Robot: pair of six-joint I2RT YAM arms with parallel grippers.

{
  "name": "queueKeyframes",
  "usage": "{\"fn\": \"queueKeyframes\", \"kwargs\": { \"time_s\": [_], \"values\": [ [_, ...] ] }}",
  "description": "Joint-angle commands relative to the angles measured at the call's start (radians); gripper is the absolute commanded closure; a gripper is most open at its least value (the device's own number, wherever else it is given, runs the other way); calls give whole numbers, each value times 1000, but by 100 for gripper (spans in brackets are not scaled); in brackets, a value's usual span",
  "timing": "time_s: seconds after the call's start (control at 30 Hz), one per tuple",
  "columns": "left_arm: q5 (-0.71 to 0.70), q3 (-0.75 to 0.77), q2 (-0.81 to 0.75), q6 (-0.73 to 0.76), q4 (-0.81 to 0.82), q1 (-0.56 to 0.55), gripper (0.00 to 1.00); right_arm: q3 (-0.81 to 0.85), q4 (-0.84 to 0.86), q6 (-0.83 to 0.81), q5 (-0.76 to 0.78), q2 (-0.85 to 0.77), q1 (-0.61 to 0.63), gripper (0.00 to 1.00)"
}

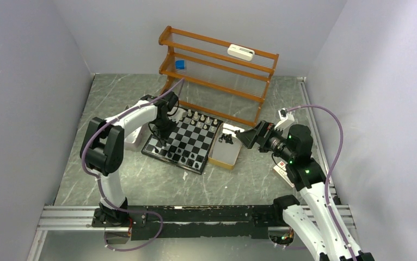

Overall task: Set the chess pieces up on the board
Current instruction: Place the chess piece on the chessboard.

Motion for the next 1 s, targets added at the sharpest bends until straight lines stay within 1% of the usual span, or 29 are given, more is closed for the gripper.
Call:
{"fn": "queueKeyframes", "kwargs": {
  "time_s": [0.0,0.33,0.67,0.77,0.97],
  "values": [
    [32,-3,11,-8,18,7,95,6,-1,-6,6,-13,-5,0],
    [21,25,44,-7,-17,7,95,3,12,-9,1,3,-4,0],
    [45,16,53,-7,-5,6,94,11,15,-7,-5,13,-4,0],
    [50,10,52,-9,-2,4,93,0,22,-4,-8,7,-4,0],
    [48,3,57,-15,-5,-7,86,-13,31,-1,-10,7,-4,0]
  ]
}}
